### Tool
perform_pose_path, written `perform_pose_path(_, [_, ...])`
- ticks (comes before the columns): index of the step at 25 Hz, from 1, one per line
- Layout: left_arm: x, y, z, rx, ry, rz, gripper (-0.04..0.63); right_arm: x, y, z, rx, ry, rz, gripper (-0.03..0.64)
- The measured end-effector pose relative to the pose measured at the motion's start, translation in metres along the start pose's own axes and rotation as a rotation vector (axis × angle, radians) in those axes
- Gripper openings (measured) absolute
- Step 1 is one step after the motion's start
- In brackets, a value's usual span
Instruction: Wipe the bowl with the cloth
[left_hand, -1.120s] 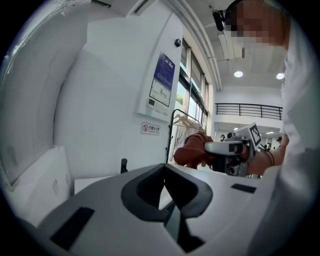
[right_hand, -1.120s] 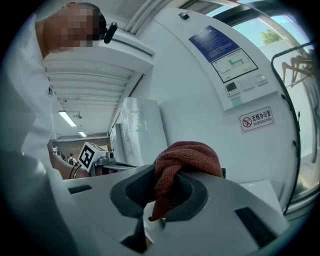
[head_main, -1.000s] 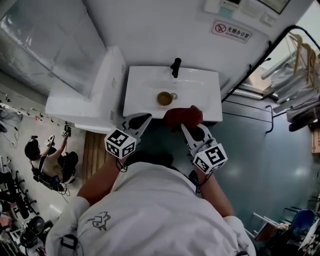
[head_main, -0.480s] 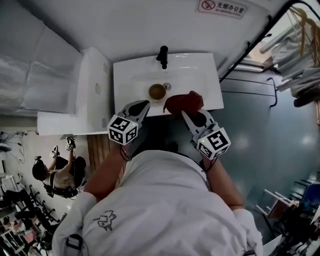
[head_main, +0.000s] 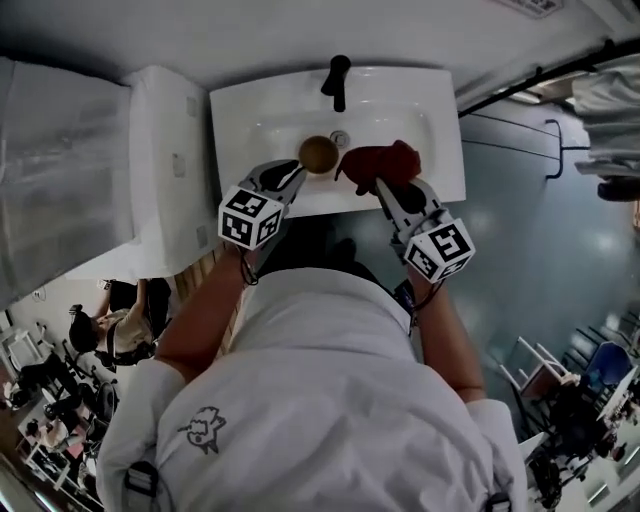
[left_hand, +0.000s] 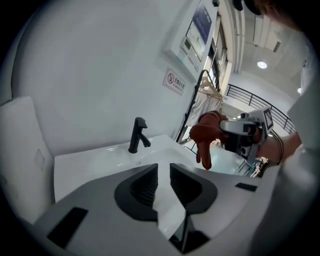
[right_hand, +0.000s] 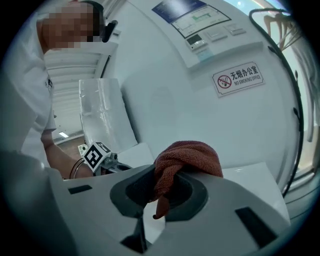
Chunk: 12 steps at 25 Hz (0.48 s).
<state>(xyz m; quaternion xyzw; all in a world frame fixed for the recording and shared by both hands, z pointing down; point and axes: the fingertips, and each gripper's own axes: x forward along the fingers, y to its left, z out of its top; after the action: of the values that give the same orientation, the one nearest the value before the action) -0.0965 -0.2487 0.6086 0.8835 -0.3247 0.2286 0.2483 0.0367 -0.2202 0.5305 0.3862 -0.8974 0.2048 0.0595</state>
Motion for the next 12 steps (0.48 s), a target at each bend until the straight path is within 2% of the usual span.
perform_pose_path(8, [0.049,0.055,-0.043,-0.133,0.13,-0.011,0.117,0.048,-0.039,-0.038,0.068,0.099,-0.011,0.054])
perform_pose_path(12, [0.072,0.072,-0.073,-0.183,0.231,-0.007,0.12,0.058,-0.051,-0.053,0.086,0.139,-0.021,0.054])
